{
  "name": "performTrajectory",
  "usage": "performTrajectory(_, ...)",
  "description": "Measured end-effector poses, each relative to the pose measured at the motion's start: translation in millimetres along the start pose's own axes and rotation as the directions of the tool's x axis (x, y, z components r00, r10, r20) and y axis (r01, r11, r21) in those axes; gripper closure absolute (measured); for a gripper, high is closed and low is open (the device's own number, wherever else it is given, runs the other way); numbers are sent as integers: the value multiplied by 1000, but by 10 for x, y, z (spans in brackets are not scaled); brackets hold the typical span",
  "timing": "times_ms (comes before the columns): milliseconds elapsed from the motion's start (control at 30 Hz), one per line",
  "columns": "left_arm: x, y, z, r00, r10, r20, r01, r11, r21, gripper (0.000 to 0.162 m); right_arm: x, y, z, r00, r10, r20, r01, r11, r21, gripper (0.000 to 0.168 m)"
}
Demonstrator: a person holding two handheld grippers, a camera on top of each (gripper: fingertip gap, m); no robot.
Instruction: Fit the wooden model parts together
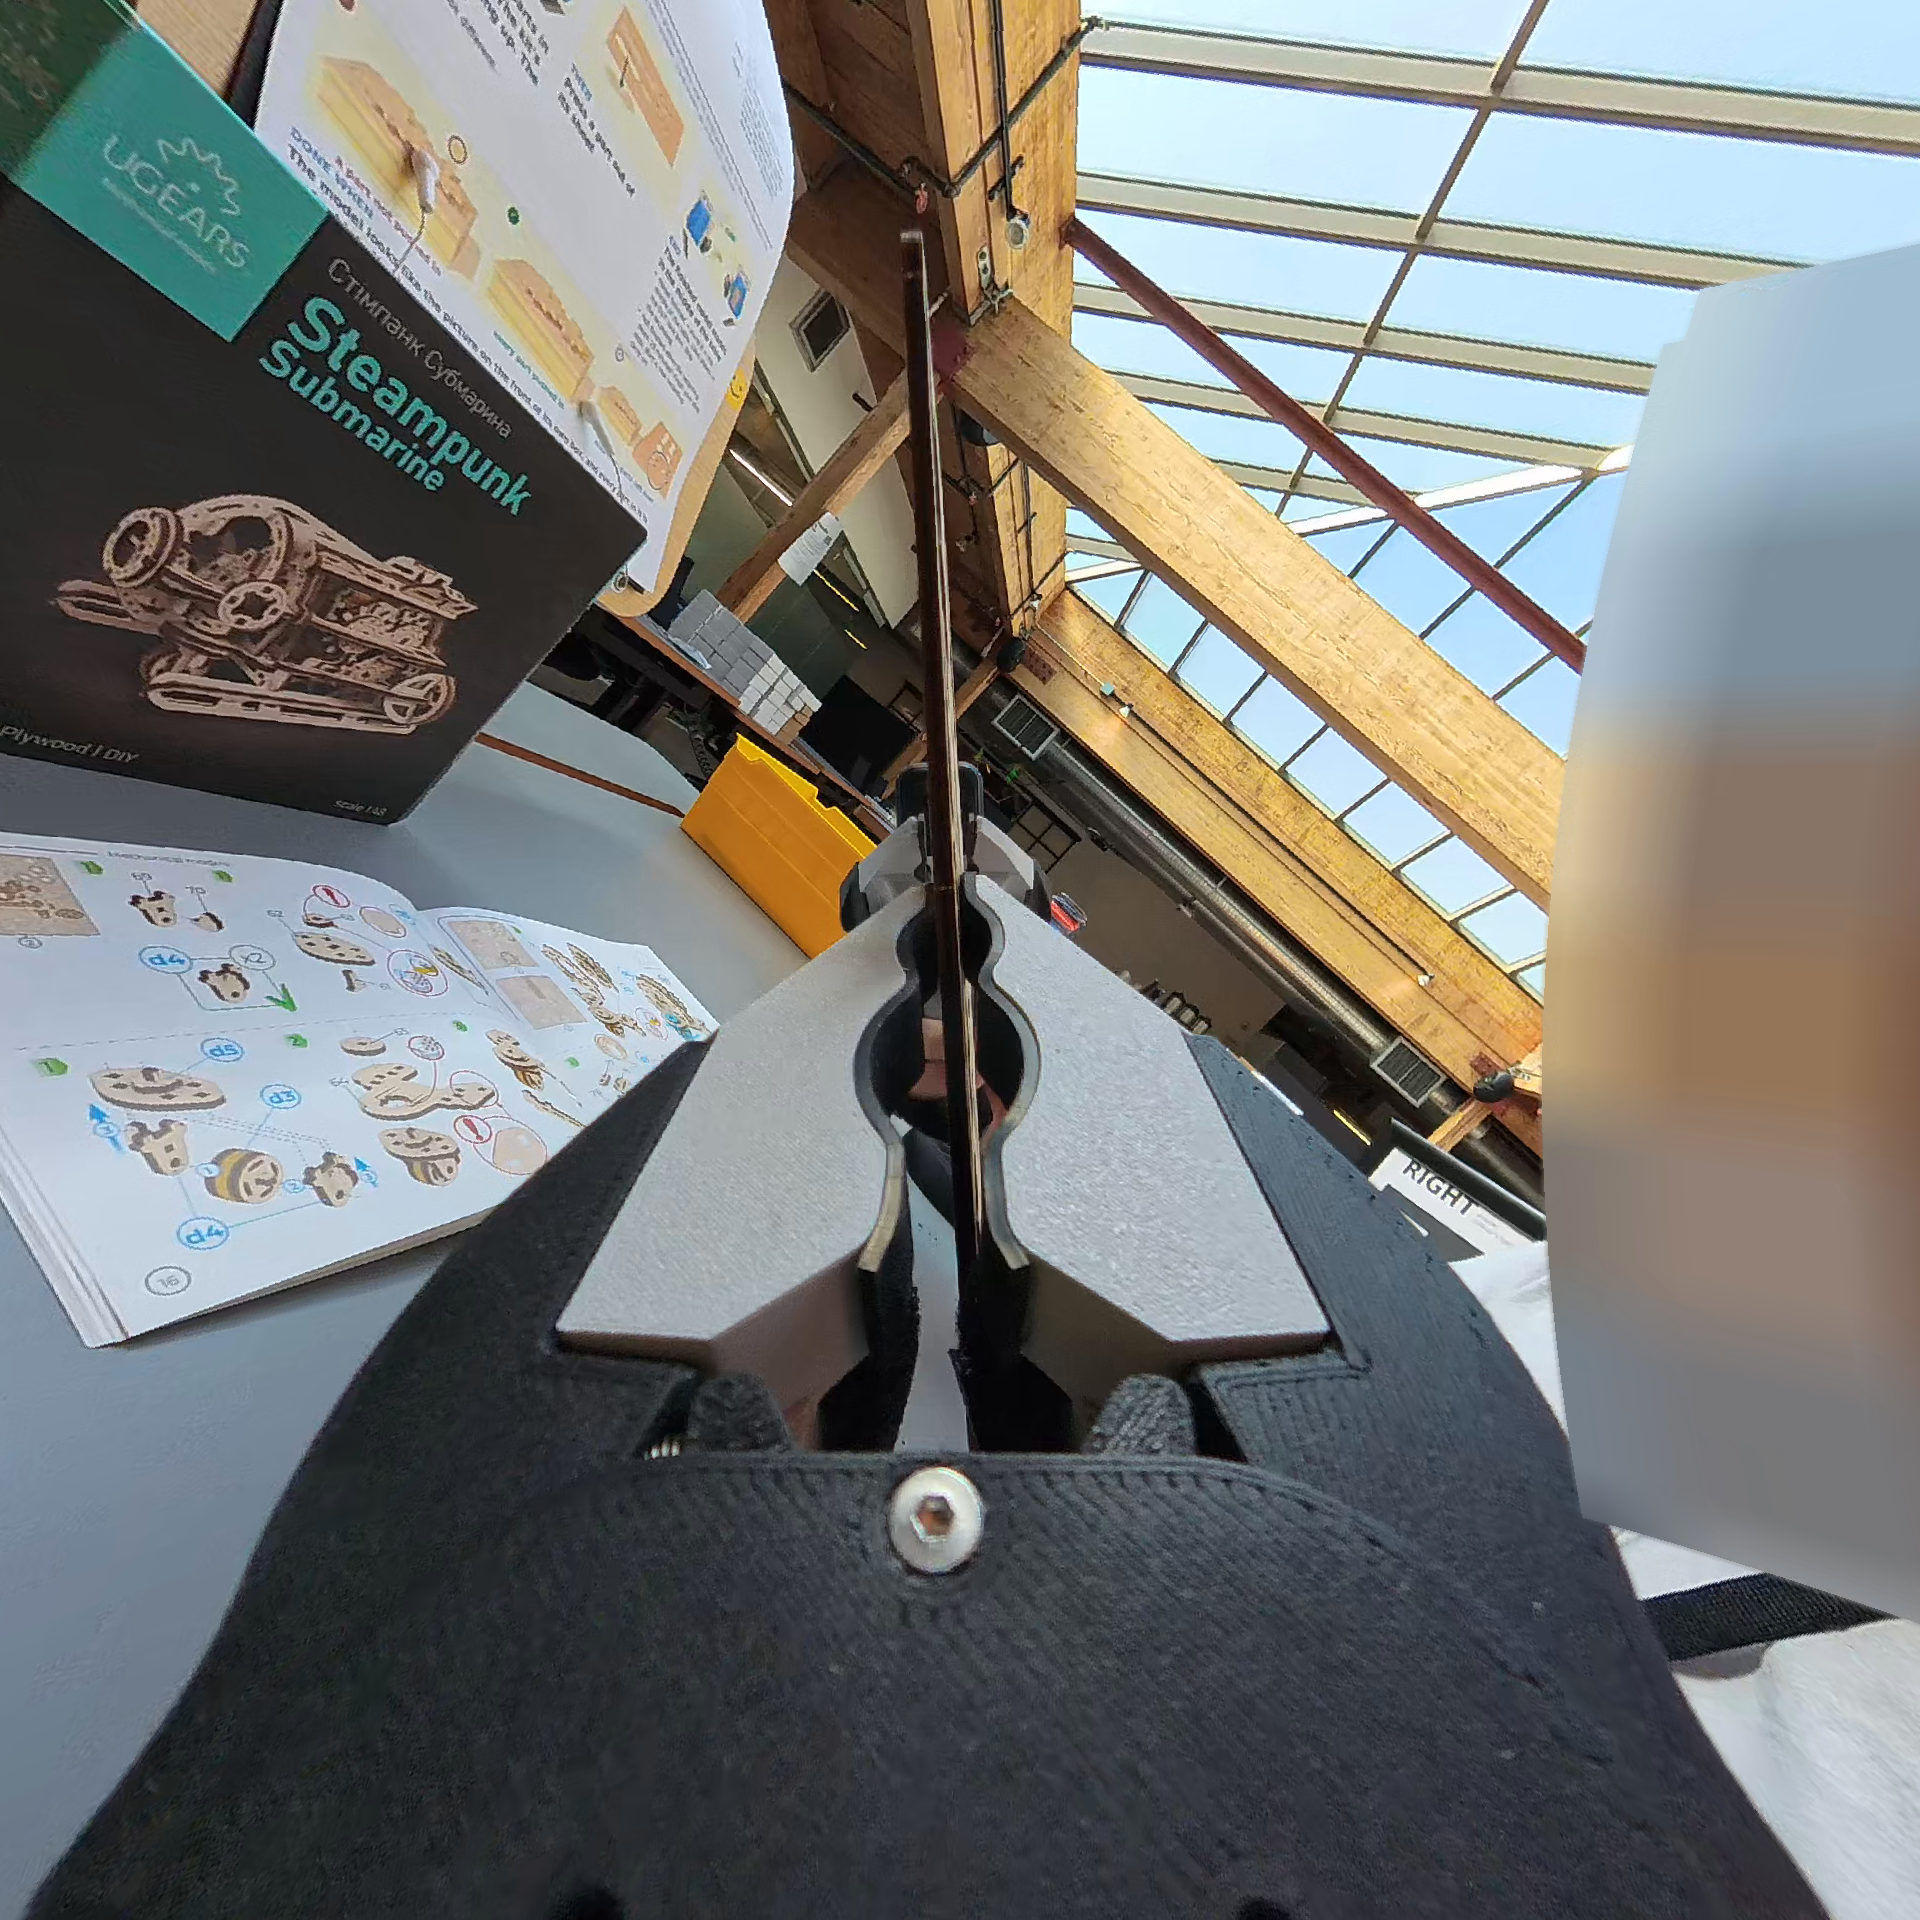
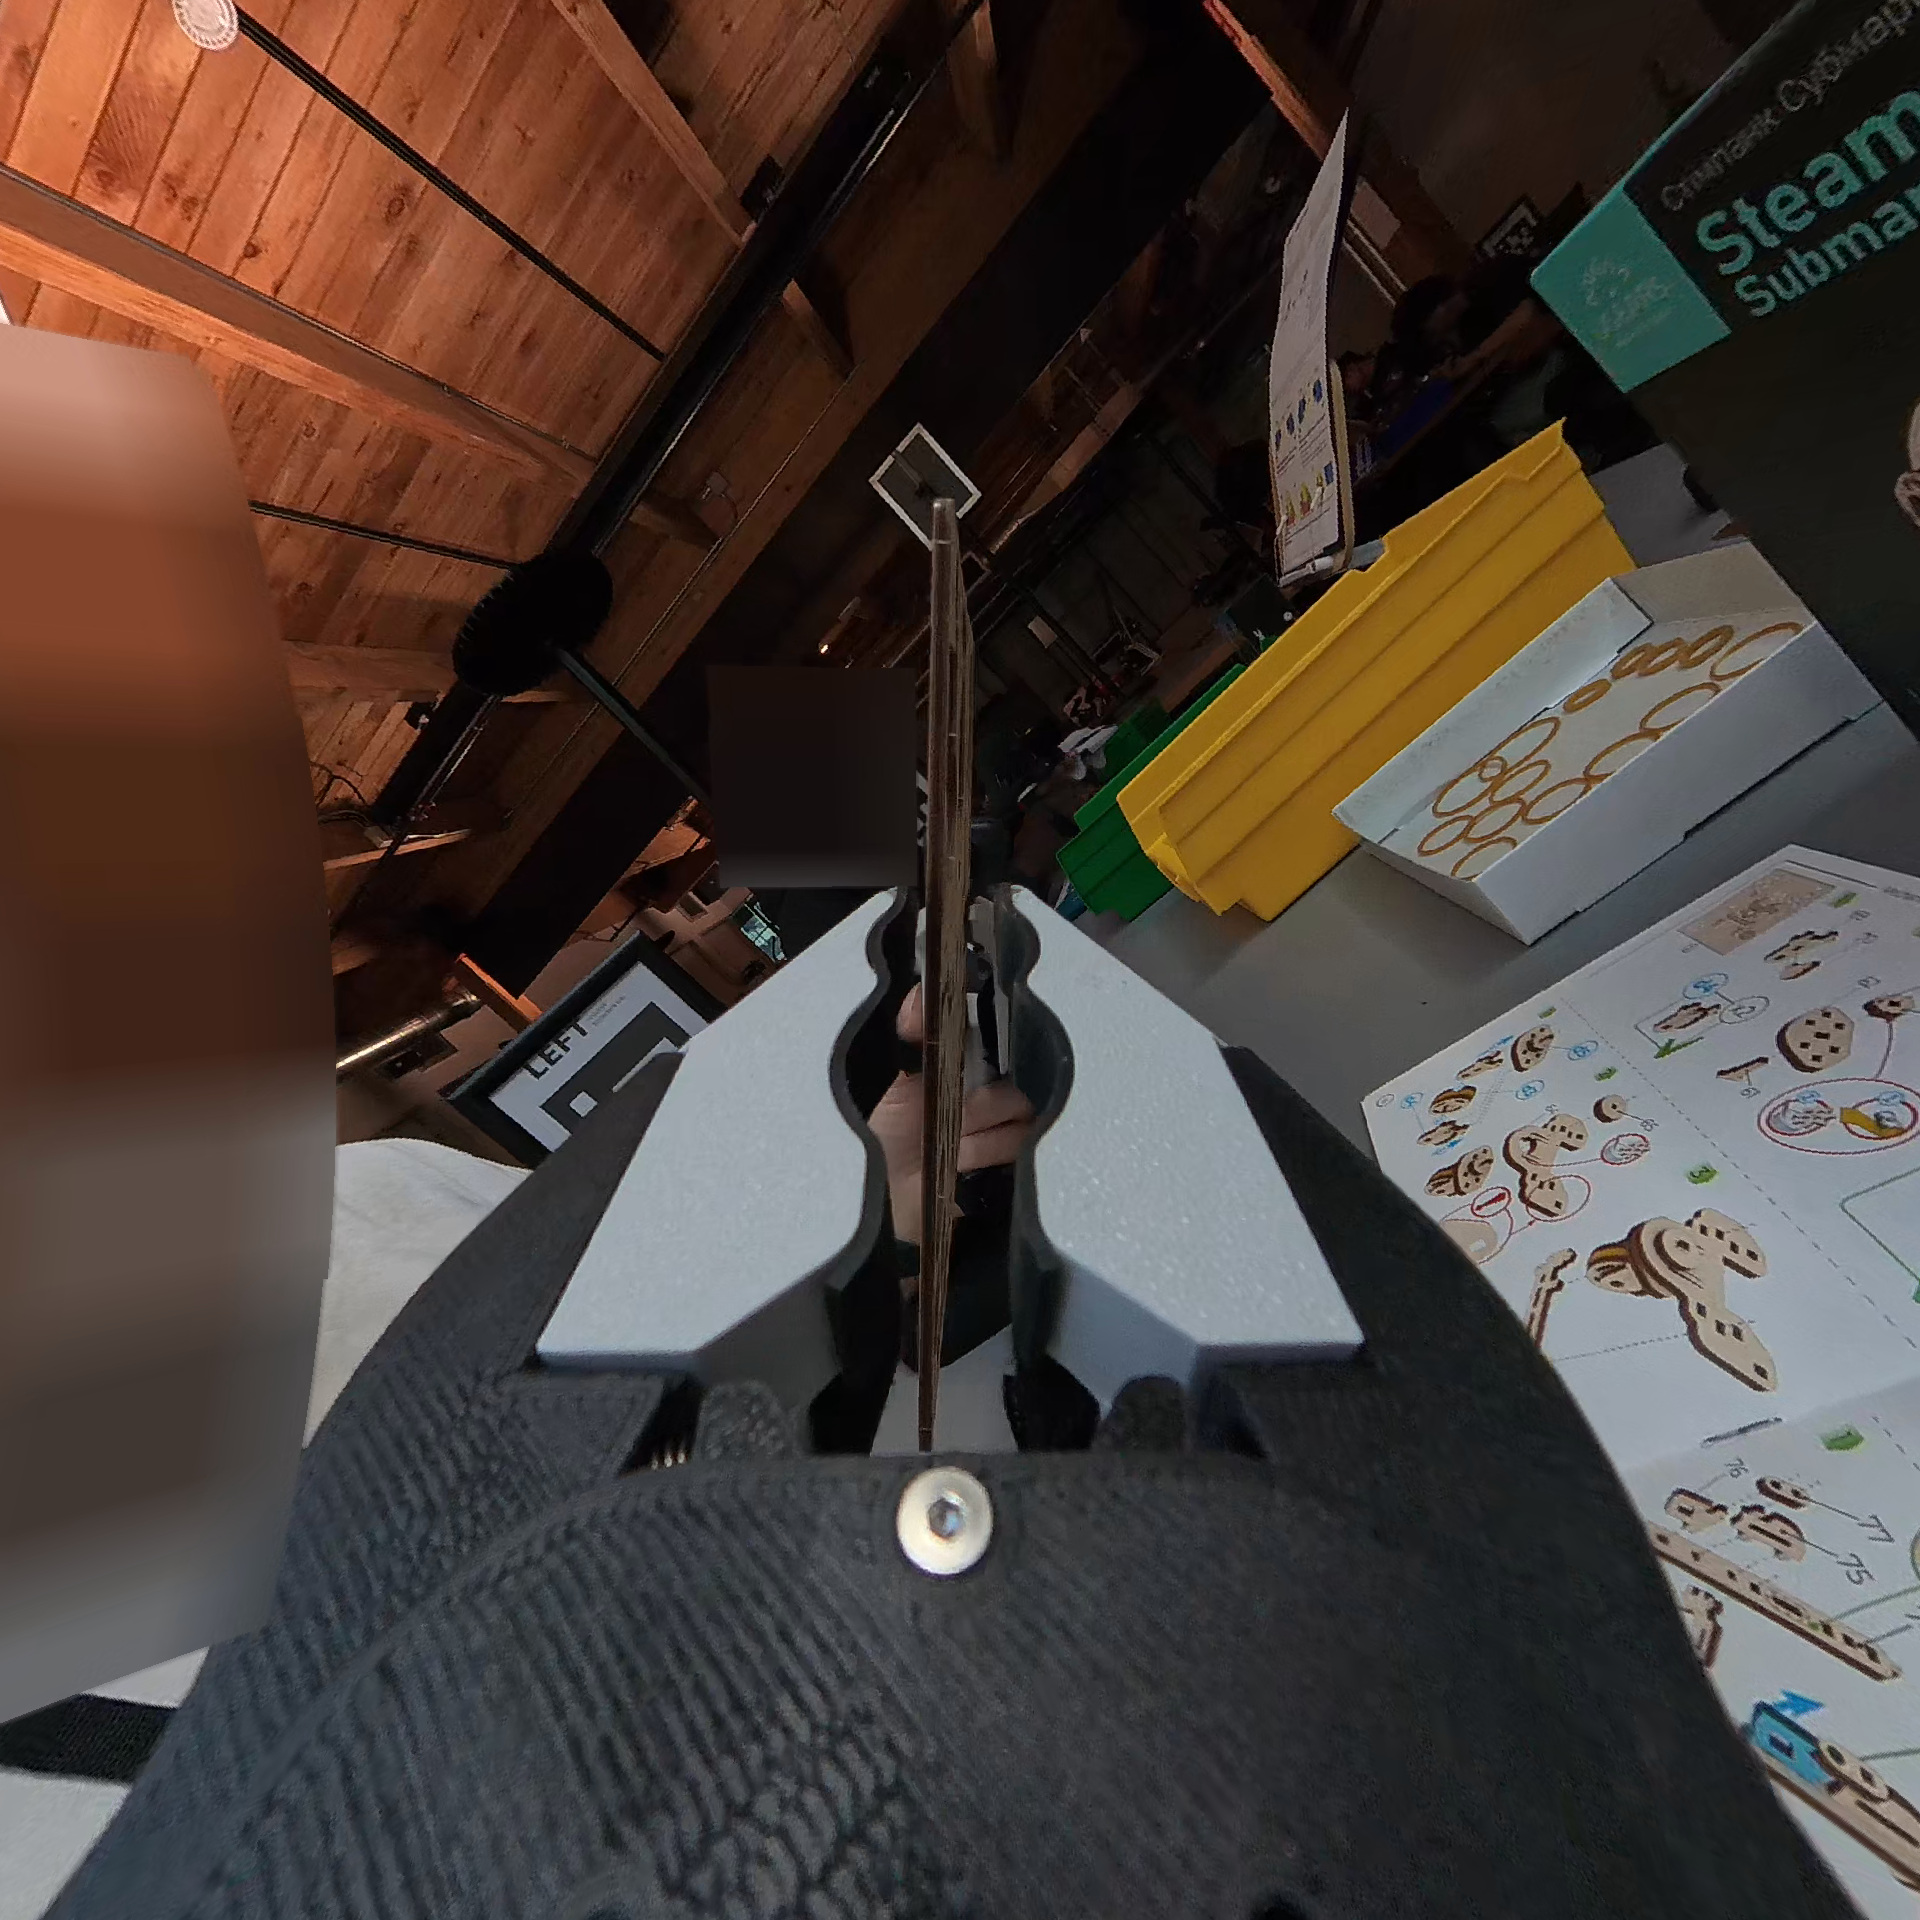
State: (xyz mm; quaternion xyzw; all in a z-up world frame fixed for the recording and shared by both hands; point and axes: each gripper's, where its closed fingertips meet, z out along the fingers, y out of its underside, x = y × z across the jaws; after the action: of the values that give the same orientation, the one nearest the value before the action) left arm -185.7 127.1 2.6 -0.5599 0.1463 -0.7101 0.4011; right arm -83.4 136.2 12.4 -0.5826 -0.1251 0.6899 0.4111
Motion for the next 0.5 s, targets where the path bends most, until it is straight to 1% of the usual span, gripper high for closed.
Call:
performTrajectory(167,14,140,70,999,35,8,-35,996,-78,162,-19,-281,-213,990,-122,-70,126,990,57,155)
performTrajectory(233,14,179,89,998,58,17,-56,994,-98,162,-38,-342,-268,986,-145,-78,150,987,64,156)
performTrajectory(267,15,193,96,997,69,19,-66,992,-106,162,-41,-347,-277,986,-146,-76,150,987,60,158)
performTrajectory(300,21,203,103,997,76,18,-74,991,-111,162,-30,-328,-279,987,-141,-78,145,988,45,165)
performTrajectory(333,34,206,106,997,77,11,-76,991,-111,162,-28,-314,-279,988,-138,-75,141,989,37,166)
performTrajectory(433,75,181,100,998,50,-22,-52,994,-99,162,-114,-305,-268,996,-93,-2,93,995,35,167)
performTrajectory(500,84,161,88,999,45,-24,-47,995,-93,162,-114,-267,-250,997,-75,14,75,997,13,164)
